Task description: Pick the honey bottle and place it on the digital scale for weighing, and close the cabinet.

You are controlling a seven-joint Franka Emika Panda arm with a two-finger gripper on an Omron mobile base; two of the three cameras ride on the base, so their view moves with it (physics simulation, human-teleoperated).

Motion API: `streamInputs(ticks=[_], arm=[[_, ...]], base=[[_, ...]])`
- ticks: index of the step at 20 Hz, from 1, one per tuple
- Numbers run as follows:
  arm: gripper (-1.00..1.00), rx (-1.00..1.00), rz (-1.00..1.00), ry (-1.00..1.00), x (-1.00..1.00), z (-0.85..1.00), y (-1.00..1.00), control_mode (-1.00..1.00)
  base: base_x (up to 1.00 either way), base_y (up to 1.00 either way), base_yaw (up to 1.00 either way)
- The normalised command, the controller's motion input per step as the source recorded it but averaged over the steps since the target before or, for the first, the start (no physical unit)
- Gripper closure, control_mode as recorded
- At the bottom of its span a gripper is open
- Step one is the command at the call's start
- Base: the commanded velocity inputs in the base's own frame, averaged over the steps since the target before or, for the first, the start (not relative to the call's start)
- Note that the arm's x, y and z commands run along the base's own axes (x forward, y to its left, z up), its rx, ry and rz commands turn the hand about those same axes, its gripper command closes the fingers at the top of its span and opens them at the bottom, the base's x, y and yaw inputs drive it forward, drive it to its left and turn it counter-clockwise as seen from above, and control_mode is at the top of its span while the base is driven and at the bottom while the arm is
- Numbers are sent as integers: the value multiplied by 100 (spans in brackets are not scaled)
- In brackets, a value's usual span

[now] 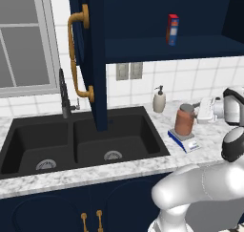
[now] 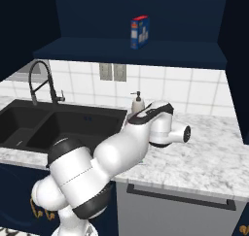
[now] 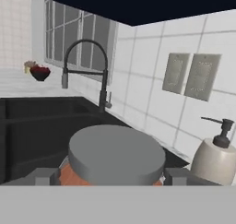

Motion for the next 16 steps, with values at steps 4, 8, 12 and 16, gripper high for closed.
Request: streamInputs(ticks=[4,8,12,16], arm=[[-100,0,0,1,-32,-12,16,-100],[-100,0,0,2,-3,-3,6,-100],[-100,0,0,-2,-5,-1,-19,-100],[-100,3,-6,-22,-62,5,-34,-100]], base=[[0,0,0],[0,0,0],[0,0,0],[0,0,0]])
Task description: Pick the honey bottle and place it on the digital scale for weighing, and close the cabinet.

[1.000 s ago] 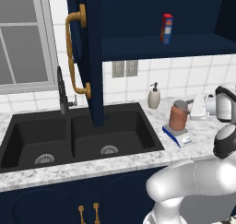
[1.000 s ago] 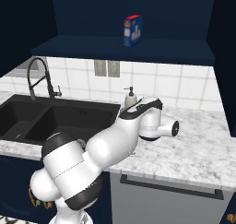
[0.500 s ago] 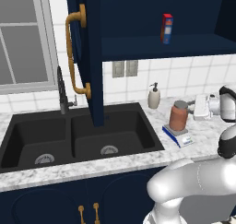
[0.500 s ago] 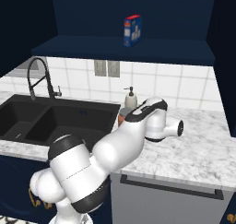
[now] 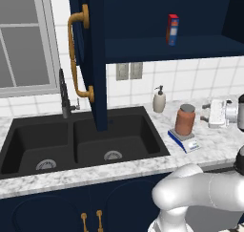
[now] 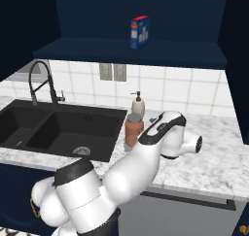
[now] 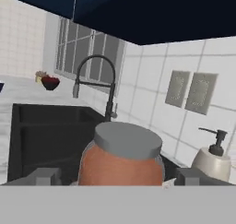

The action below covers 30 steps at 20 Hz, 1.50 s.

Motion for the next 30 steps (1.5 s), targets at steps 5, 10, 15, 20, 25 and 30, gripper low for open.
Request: streamInputs(ticks=[5,10,15,20,25,30], arm=[[-100,23,-7,-28,-60,36,-46,-100],[-100,42,-1,-49,-39,58,-37,-100],[-100,37,0,-54,-22,54,-44,-100],[-100,33,0,-23,-9,31,-80,-100],[-100,24,-1,-27,-36,29,-100,-100],[-100,18,0,1,-27,24,-92,-100]], base=[[0,0,0],[0,0,0],[0,0,0],[0,0,0],[0,0,0],[0,0,0]])
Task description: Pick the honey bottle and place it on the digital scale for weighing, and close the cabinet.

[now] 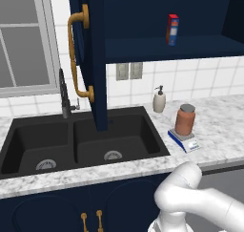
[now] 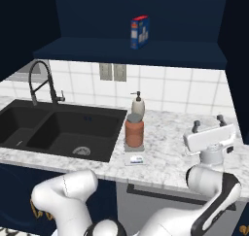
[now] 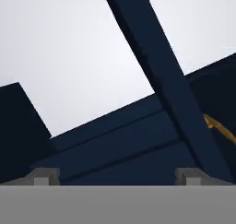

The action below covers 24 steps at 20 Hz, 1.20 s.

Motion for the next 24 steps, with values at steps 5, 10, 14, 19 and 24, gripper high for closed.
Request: streamInputs(ticks=[5,10,14,19,24], arm=[[-100,20,0,5,-13,4,-91,-100],[-100,16,0,18,1,3,-74,-100],[-100,6,0,12,4,-2,-47,-100],[-100,0,0,0,2,-18,-25,-100],[-100,2,-1,3,9,-7,-42,-100]], base=[[0,0,0],[0,0,0],[0,0,0],[0,0,0],[0,0,0]])
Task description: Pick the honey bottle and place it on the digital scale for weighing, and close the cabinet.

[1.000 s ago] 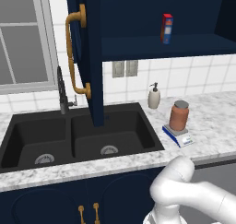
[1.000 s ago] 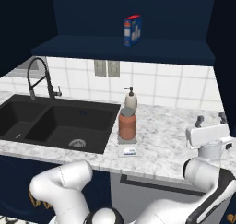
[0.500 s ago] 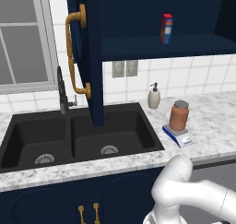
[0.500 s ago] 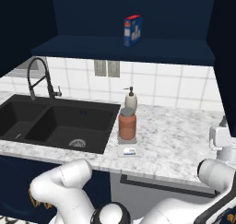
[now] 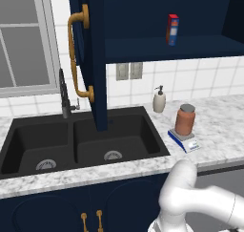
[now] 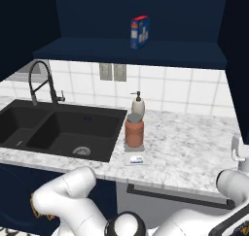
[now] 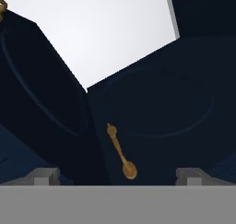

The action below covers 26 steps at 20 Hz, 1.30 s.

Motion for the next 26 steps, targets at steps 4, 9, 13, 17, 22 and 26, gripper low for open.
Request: streamInputs(ticks=[4,9,13,17,22,26], arm=[[-100,2,-1,12,7,0,-49,-100],[-100,0,0,1,-18,45,-10,-100],[-100,-11,-1,0,-29,77,10,-100],[-100,-26,-2,-1,-7,84,72,-100],[-100,-31,0,-22,-3,98,100,-100],[-100,-24,0,-43,-6,100,100,-100]], base=[[0,0,0],[0,0,0],[0,0,0],[0,0,0],[0,0,0],[0,0,0]])
